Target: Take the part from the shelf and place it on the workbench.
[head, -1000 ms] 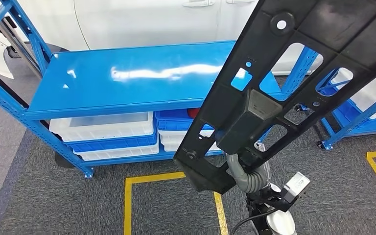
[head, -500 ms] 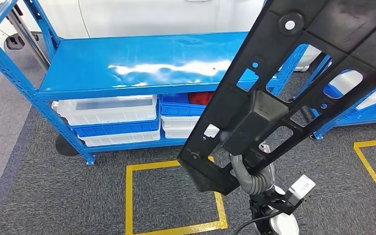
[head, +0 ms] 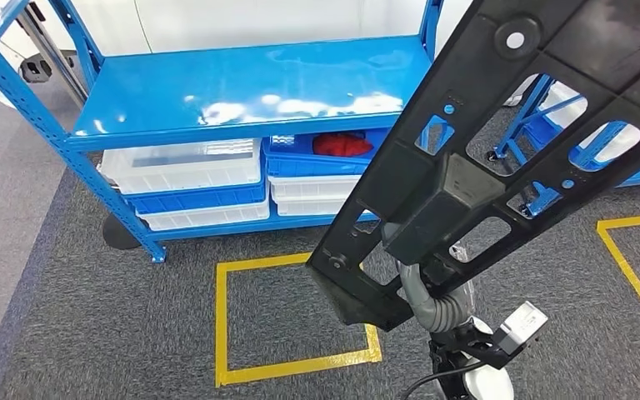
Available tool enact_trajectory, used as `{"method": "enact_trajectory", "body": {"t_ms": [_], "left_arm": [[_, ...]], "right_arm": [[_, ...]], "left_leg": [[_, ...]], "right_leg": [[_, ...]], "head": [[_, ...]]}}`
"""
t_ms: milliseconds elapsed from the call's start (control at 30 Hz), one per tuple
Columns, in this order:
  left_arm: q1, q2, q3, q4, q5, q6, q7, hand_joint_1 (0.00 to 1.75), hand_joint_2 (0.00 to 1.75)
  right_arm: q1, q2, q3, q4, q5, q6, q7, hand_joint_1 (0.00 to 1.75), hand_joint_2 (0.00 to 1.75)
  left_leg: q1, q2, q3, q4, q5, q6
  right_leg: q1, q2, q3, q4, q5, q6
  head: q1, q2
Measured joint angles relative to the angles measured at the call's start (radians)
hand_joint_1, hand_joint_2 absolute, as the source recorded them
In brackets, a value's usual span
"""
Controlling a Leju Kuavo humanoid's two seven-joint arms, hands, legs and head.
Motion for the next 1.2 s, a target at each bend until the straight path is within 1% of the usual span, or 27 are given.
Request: {"method": "enact_trajectory", "body": {"t_ms": [33,67,100,133,200,233,267,300,367,400,433,467,533,600,633,667,733,767,800,867,900,933,967,1033,1100,1167,1200], "left_arm": [[0.0,0.0,0.0,0.0,0.0,0.0,0.0,0.0,1.75],[0.0,0.0,-0.001,0.0,0.0,0.0,0.0,0.0,1.75],[0.0,0.0,-0.001,0.0,0.001,0.001,0.0,0.0,1.75],[0.0,0.0,-0.001,0.0,0.002,0.002,-0.001,0.0,1.75],[0.004,0.0,-0.001,0.0,0.005,0.004,0.0,0.0,1.75],[0.006,0.0,-0.001,0.0,0.007,0.005,0.001,0.0,1.75],[0.008,0.0,-0.001,0.0,0.008,0.008,0.003,0.0,1.75],[0.009,0.0,-0.001,-0.001,0.009,0.012,0.005,0.0,1.75],[0.011,0.001,0.0,-0.001,0.01,0.02,0.009,0.0,1.75],[0.012,0.001,0.0,-0.001,0.01,0.023,0.01,0.0,1.75],[0.013,0.001,0.0,-0.001,0.009,0.025,0.011,0.0,1.75],[0.014,0.001,0.0,-0.001,0.009,0.027,0.011,0.0,1.75],[0.012,0.001,0.0,-0.001,0.008,0.031,0.006,0.0,1.75],[0.01,0.0,0.0,-0.002,0.006,0.034,-0.004,0.0,1.75],[0.01,-0.001,0.0,-0.002,0.005,0.035,-0.008,0.0,1.75],[0.01,-0.001,0.0,-0.002,0.004,0.035,-0.011,0.0,1.75],[0.009,-0.002,0.0,-0.002,0.004,0.036,-0.014,0.0,1.75],[0.009,-0.002,0.0,-0.002,0.004,0.036,-0.015,0.0,1.75],[0.009,-0.002,0.0,-0.002,0.005,0.036,-0.017,0.0,1.75],[0.005,-0.001,0.0,-0.003,0.006,0.036,-0.021,0.0,1.75],[0.003,-0.001,0.0,-0.003,0.006,0.036,-0.022,0.0,1.75],[0.002,-0.001,0.0,-0.003,0.006,0.036,-0.022,0.0,1.75],[0.002,-0.001,0.0,-0.003,0.006,0.036,-0.022,0.0,1.75],[0.006,-0.001,0.0,-0.003,0.004,0.036,-0.02,0.0,1.75],[0.012,-0.002,0.0,-0.003,0.003,0.035,-0.019,0.0,1.75],[0.014,-0.003,0.0,-0.003,0.002,0.035,-0.018,0.0,1.75],[0.014,-0.004,0.0,-0.003,0.001,0.034,-0.018,0.0,1.75]], "right_arm": [[0.0,0.0,0.0,0.0,0.0,0.0,0.0,1.75,1.75],[0.0,0.0,0.0,0.0,0.0,0.0,-0.001,1.75,1.75],[0.0,0.0,0.0,0.0,-0.001,0.0,-0.001,1.75,1.75],[-0.001,0.0,0.0,0.0,-0.002,0.001,-0.002,1.75,1.75],[-0.002,0.0,0.0,0.0,-0.005,0.002,-0.005,1.75,1.75],[-0.002,0.0,-0.001,0.001,-0.007,0.002,-0.007,1.75,1.75],[-0.002,0.0,-0.001,0.002,-0.009,0.002,-0.008,1.75,1.75],[-0.002,0.0,-0.001,0.003,-0.011,0.002,-0.009,1.75,1.75],[-0.002,0.0,-0.001,0.005,-0.014,0.005,-0.01,1.75,1.75],[-0.002,0.0,-0.001,0.006,-0.014,0.006,-0.011,1.75,1.75],[-0.002,0.0,-0.001,0.008,-0.014,0.007,-0.011,1.75,1.75],[-0.002,0.0,0.0,0.008,-0.014,0.007,-0.011,1.75,1.75],[-0.003,0.0,0.0,0.008,-0.015,0.008,-0.012,1.75,1.75],[-0.004,0.0,0.0,0.007,-0.015,0.008,-0.013,1.75,1.75],[-0.004,0.0,0.0,0.006,-0.016,0.007,-0.015,1.75,1.75],[-0.004,0.0,-0.001,0.005,-0.016,0.007,-0.016,1.75,1.75],[-0.004,0.0,-0.001,0.005,-0.017,0.008,-0.017,1.75,1.75],[-0.004,0.0,-0.001,0.005,-0.018,0.009,-0.017,1.75,1.75],[-0.004,0.0,-0.001,0.006,-0.019,0.01,-0.017,1.75,1.75],[-0.004,0.0,-0.001,0.006,-0.022,0.015,-0.018,1.75,1.75],[-0.003,0.0,-0.001,0.007,-0.024,0.017,-0.017,1.75,1.75],[-0.002,0.0,-0.001,0.007,-0.028,0.019,-0.017,1.75,1.75],[-0.002,0.0,-0.001,0.008,-0.032,0.021,-0.017,1.75,1.75],[-0.002,0.0,-0.001,0.008,-0.043,0.024,-0.016,1.75,1.75],[-0.003,0.0,-0.002,0.008,-0.051,0.03,-0.015,1.75,1.75],[-0.003,-0.001,-0.002,0.008,-0.054,0.035,-0.013,1.75,1.75],[-0.003,-0.001,-0.003,0.008,-0.055,0.036,-0.012,1.75,1.75]], "left_leg": [[0.001,-0.001,0.054,-0.073,0.009,0.001],[0.0,-0.002,0.105,-0.151,0.001,0.005],[-0.002,-0.003,0.141,-0.21,-0.013,0.01],[-0.005,-0.004,0.156,-0.243,-0.027,0.016],[-0.006,-0.002,0.148,-0.253,-0.017,0.03],[-0.005,0.001,0.139,-0.253,-0.006,0.039],[-0.003,0.004,0.127,-0.255,0.007,0.047],[-0.003,0.007,0.113,-0.256,0.021,0.054],[-0.006,0.009,0.081,-0.254,0.047,0.059],[-0.007,0.009,0.064,-0.251,0.06,0.059],[-0.008,0.009,0.045,-0.248,0.072,0.057],[-0.008,0.009,0.025,-0.244,0.083,0.056],[-0.008,0.009,-0.006,-0.236,0.1,0.05],[-0.011,0.008,-0.02,-0.23,0.112,0.041],[-0.011,0.008,-0.022,-0.229,0.119,0.035],[-0.011,0.009,-0.022,-0.231,0.126,0.029],[-0.009,0.008,-0.028,-0.226,0.127,0.017],[-0.008,0.006,-0.037,-0.207,0.108,0.012],[-0.007,0.004,-0.052,-0.165,0.074,0.007],[-0.005,0.002,-0.094,-0.034,-0.011,0.0],[-0.005,0.002,-0.109,0.024,-0.037,-0.003],[-0.004,0.002,-0.107,0.05,-0.042,-0.004],[-0.002,0.002,-0.086,0.035,-0.028,-0.005],[0.002,-0.011,-0.003,-0.088,0.023,-0.001],[0.003,-0.041,0.062,-0.198,0.045,0.004],[0.003,-0.05,0.075,-0.228,0.039,0.009],[0.005,-0.042,0.073,-0.234,0.04,0.014]], "right_leg": [[0.0,0.001,-0.016,0.008,0.008,0.004],[0.001,0.002,-0.028,0.015,0.016,0.01],[0.002,0.001,-0.035,0.019,0.025,0.016],[0.002,0.001,-0.039,0.02,0.034,0.022],[-0.001,0.001,-0.043,0.017,0.05,0.035],[-0.003,0.002,-0.049,0.024,0.038,0.041],[-0.004,0.003,-0.059,0.047,0.006,0.046],[-0.006,0.004,-0.074,0.092,-0.045,0.051],[-0.008,0.004,-0.106,0.223,-0.145,0.059],[-0.008,0.004,-0.114,0.281,-0.164,0.062],[-0.009,0.004,-0.107,0.312,-0.157,0.064],[-0.009,0.004,-0.084,0.31,-0.132,0.064],[-0.008,0.004,0.014,0.206,-0.092,0.056],[-0.002,0.002,0.122,0.06,-0.115,0.041],[0.002,0.002,0.151,0.016,-0.132,0.032],[0.006,0.002,0.16,-0.005,-0.138,0.024],[0.003,0.0,0.153,-0.012,-0.123,0.008],[0.0,-0.001,0.148,-0.015,-0.115,0.0],[-0.002,-0.003,0.141,-0.017,-0.106,-0.006],[-0.001,-0.003,0.124,-0.016,-0.093,-0.011],[0.0,-0.001,0.116,-0.014,-0.087,-0.01],[0.0,0.004,0.108,-0.012,-0.083,-0.008],[0.0,0.01,0.101,-0.008,-0.079,-0.006],[-0.001,0.024,0.09,0.0,-0.076,-0.002],[-0.001,0.039,0.078,0.009,-0.072,0.006],[0.0,0.054,0.064,0.013,-0.064,0.019],[0.0,0.06,0.06,0.014,-0.062,0.025]], "head": [[0.0,0.0],[0.0,0.0],[0.0,0.0],[0.0,0.0],[0.0,0.0],[0.0,0.0],[0.0,0.0],[0.0,0.0],[0.0,0.0],[0.0,0.0],[0.0,0.0],[0.0,0.0],[0.0,0.0],[0.0,0.0],[0.0,0.0],[0.0,0.0],[0.0,0.0],[0.0,0.0],[0.0,0.0],[0.0,0.0],[0.0,0.0],[0.0,0.0],[0.0,0.0],[0.0,0.0],[0.0,0.0],[0.0,0.0],[0.0,0.0]]}}
